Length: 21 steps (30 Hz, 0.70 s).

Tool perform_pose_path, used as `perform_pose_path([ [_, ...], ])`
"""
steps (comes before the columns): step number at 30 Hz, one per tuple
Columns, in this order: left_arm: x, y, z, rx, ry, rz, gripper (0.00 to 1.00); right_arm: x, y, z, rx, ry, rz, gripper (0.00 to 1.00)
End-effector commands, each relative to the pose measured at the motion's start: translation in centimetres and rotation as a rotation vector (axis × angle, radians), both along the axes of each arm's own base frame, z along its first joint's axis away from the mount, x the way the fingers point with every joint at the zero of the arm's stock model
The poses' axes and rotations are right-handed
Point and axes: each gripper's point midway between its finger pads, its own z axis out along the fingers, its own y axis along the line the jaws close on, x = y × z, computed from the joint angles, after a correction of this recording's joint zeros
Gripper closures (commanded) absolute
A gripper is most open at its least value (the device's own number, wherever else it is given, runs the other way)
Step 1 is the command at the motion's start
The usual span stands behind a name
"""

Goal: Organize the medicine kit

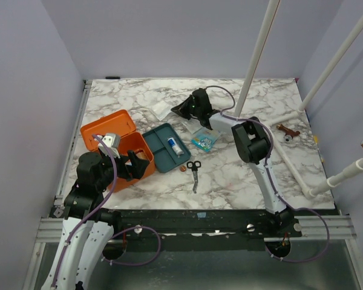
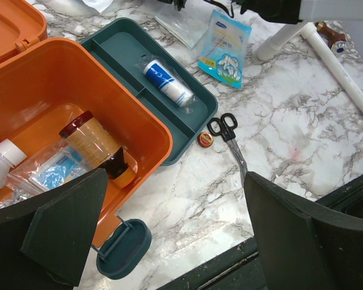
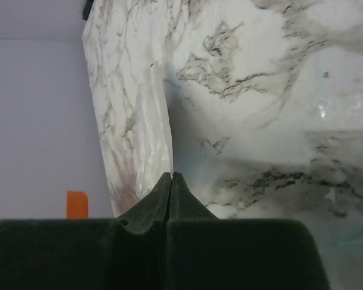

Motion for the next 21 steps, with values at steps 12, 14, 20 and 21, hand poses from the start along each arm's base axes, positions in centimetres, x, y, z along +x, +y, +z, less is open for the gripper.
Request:
perform_pose_path([
  [12,0.0,0.0,0.6,-0.002,-0.029,0.0,0.01,-5.1,-1.6,10.6,0.115,-0.154,0.079,0.99],
  [14,0.0,0.0,0.6,-0.002,-0.029,0.0,0.01,-6.1,-2.0,11.1,0.111,-0.163,0.095,0.99],
  [20,-0.1,0.2,0.8,-0.001,-0.038,0.01,0.02,-9.0,-2.7,14.1,0.105,-0.225,0.144,0.99],
  [21,-0.1,0.3,0.8,0.0,-0.041,0.015,0.02,-9.5,-2.8,14.4,0.096,-0.237,0.158,0.99],
])
